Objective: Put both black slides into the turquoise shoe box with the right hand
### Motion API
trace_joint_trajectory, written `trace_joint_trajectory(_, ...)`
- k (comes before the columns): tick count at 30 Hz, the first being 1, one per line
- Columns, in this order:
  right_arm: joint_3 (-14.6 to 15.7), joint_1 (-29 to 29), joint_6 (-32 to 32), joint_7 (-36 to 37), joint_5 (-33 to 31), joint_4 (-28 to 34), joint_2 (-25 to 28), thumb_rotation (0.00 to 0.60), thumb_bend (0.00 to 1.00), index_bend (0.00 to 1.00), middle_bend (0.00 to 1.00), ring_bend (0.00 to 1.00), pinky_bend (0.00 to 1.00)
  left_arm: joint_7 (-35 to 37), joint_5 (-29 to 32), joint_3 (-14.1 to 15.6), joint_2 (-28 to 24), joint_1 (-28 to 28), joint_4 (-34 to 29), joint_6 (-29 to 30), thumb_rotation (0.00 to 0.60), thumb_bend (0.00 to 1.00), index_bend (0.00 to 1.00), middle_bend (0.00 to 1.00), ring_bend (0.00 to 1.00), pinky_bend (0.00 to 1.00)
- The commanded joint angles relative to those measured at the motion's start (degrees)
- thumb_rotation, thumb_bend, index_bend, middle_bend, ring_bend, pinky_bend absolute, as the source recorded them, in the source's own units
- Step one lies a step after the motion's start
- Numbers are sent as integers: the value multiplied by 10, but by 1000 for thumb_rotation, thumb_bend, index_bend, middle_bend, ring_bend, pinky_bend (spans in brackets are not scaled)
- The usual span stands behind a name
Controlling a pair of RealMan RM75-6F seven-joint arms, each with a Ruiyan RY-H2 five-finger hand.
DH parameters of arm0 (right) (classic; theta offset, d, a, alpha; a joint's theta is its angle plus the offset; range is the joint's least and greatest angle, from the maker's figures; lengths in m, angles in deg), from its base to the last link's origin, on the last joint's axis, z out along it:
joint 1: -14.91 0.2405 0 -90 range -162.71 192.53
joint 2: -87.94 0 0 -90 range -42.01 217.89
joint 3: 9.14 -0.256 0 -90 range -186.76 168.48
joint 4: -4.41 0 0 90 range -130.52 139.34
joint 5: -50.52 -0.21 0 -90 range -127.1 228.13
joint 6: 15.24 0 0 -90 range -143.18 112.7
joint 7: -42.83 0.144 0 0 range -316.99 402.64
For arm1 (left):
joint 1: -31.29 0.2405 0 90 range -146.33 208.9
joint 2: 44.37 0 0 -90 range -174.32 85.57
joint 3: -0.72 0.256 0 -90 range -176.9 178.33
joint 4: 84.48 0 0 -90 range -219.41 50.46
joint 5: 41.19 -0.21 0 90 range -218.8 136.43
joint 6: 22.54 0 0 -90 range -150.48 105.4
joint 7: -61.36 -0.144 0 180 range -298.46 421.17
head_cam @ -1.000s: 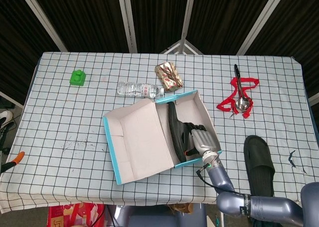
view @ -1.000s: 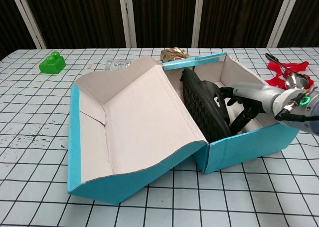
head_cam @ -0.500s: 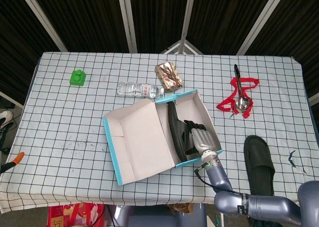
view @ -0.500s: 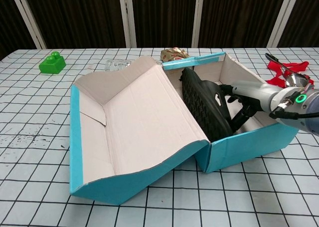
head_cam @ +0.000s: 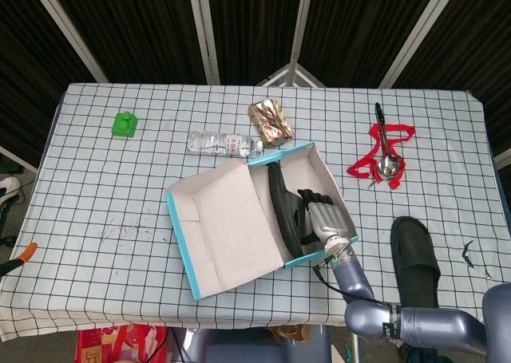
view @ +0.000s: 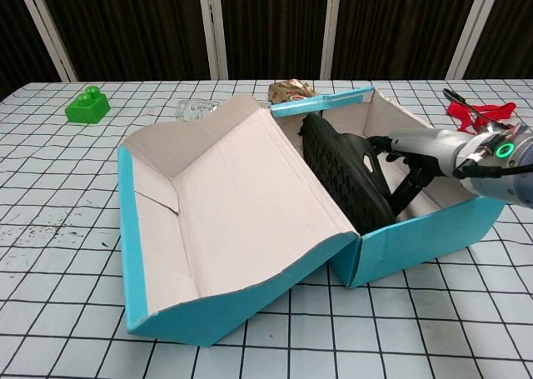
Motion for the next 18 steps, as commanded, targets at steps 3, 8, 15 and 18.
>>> trace_joint_trajectory(3, 1, 9, -1, -16, -19, 17, 20, 600, 251, 0, 33, 35, 10, 0, 2, -1, 1, -1, 0, -1, 600, 238, 160, 77, 0, 94)
trace_joint_trajectory(8, 0, 14, -3, -22, -28, 34, 38, 600, 251, 0, 31, 30, 10, 0, 3, -2, 1, -1, 0, -2, 600, 238, 160, 77, 0, 93)
trace_joint_trajectory(15, -1, 19, -7, -25, -37, 55, 61, 600, 251, 0, 32, 29, 10, 1, 5, -2, 2, -1, 0, -3, 600, 238, 160, 76, 0, 93)
trace_joint_trajectory(18, -1, 21, -7, -24, -41, 65, 71, 600, 251, 0, 32, 29, 11, 2, 5, -3, 2, -1, 0, -2, 600, 238, 160, 76, 0, 93)
